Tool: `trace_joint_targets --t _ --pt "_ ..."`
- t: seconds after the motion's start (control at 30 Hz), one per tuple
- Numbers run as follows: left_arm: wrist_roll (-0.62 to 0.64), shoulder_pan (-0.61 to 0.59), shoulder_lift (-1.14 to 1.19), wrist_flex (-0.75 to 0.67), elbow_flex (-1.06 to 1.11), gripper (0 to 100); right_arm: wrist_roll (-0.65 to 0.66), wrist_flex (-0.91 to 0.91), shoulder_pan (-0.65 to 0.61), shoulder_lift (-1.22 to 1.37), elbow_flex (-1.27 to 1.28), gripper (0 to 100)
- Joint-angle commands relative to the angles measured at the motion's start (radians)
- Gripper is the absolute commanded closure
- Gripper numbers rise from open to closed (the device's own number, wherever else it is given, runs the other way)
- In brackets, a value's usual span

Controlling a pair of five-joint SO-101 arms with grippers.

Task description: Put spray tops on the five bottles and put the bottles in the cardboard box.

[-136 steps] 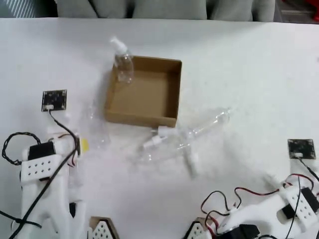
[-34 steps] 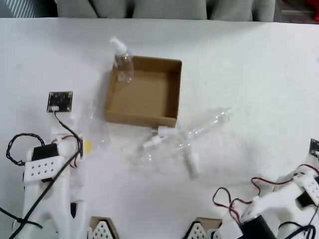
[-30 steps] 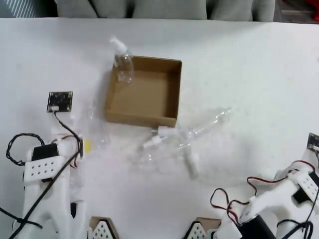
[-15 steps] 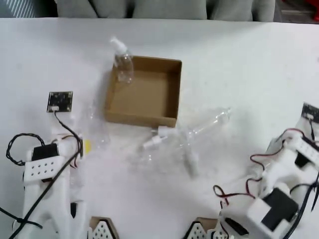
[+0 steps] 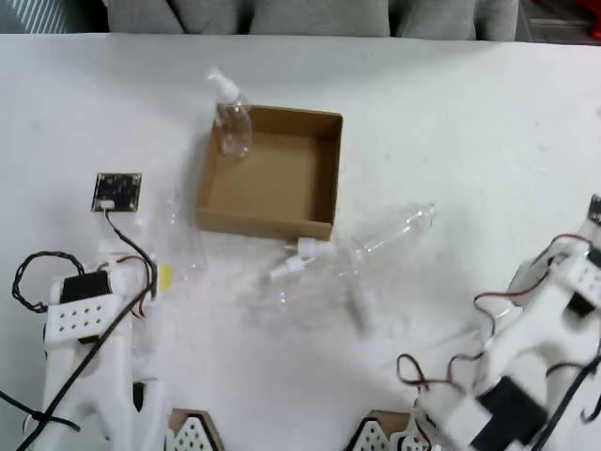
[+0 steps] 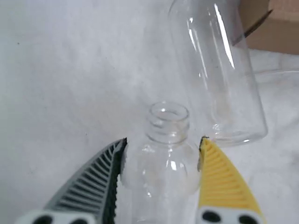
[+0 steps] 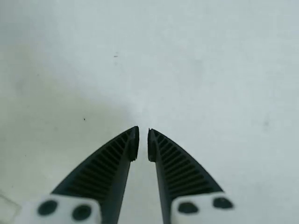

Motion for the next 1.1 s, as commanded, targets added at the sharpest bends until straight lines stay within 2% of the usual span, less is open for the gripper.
trace_joint_targets --t 0.0,0.17,0.43,0.7,1.07 --pt "-0.015 0.018 0.004 -0.025 -0.002 98 -0.014 0.01 0.002 -0.217 0.098 92.8" --pt "-0.017 0.018 0.004 -0.029 0.009 98 -0.083 -0.01 -0.062 -0.372 0.215 86.8" --pt "-0.017 0.018 0.004 -0.043 0.014 98 -0.189 -0.094 -0.111 -0.289 0.258 86.4" --pt "-0.017 0.018 0.004 -0.043 0.014 98 -0.195 -0.133 -0.14 -0.125 0.252 86.4" --pt "-0.017 0.018 0.004 -0.043 0.014 98 -0.195 -0.183 -0.18 -0.09 0.269 86.4"
